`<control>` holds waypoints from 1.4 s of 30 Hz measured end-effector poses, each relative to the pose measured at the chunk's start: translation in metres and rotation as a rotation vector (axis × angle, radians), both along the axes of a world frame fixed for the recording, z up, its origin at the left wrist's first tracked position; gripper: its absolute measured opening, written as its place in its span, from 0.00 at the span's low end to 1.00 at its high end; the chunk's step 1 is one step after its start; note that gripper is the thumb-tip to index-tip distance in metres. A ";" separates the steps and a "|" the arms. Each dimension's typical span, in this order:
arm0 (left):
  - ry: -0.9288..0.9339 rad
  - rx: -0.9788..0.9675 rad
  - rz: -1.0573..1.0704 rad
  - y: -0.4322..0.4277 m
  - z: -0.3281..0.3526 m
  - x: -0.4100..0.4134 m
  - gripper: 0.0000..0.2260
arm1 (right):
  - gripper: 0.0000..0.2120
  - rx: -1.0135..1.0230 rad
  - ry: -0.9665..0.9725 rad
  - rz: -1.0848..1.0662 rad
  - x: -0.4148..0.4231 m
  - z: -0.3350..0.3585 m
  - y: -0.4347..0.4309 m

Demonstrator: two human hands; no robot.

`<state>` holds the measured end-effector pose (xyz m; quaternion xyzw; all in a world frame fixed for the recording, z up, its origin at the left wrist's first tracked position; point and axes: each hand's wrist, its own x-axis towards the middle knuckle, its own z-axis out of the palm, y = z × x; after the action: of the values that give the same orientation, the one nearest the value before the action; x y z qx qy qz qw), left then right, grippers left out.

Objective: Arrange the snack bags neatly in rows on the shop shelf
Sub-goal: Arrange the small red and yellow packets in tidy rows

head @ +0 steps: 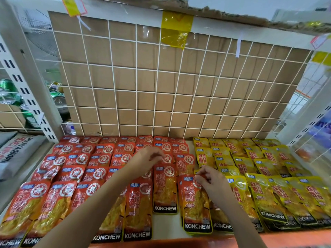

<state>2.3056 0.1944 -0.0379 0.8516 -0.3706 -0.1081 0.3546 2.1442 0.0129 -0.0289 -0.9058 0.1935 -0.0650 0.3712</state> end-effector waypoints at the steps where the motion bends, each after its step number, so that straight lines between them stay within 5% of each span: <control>1: 0.005 0.006 0.021 0.003 0.000 0.003 0.06 | 0.09 0.000 0.001 0.000 0.001 -0.001 0.000; 14: 0.053 0.186 -0.145 0.011 0.007 0.007 0.08 | 0.10 -0.007 -0.010 -0.003 0.008 0.002 0.008; 42: -0.030 0.151 -0.187 0.015 -0.002 0.008 0.10 | 0.09 -0.258 0.012 0.150 0.026 -0.004 0.068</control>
<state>2.3139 0.2098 -0.0398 0.8392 -0.4443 -0.1557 0.2722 2.1702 0.0809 -0.0330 -0.9582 0.1178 -0.0560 0.2545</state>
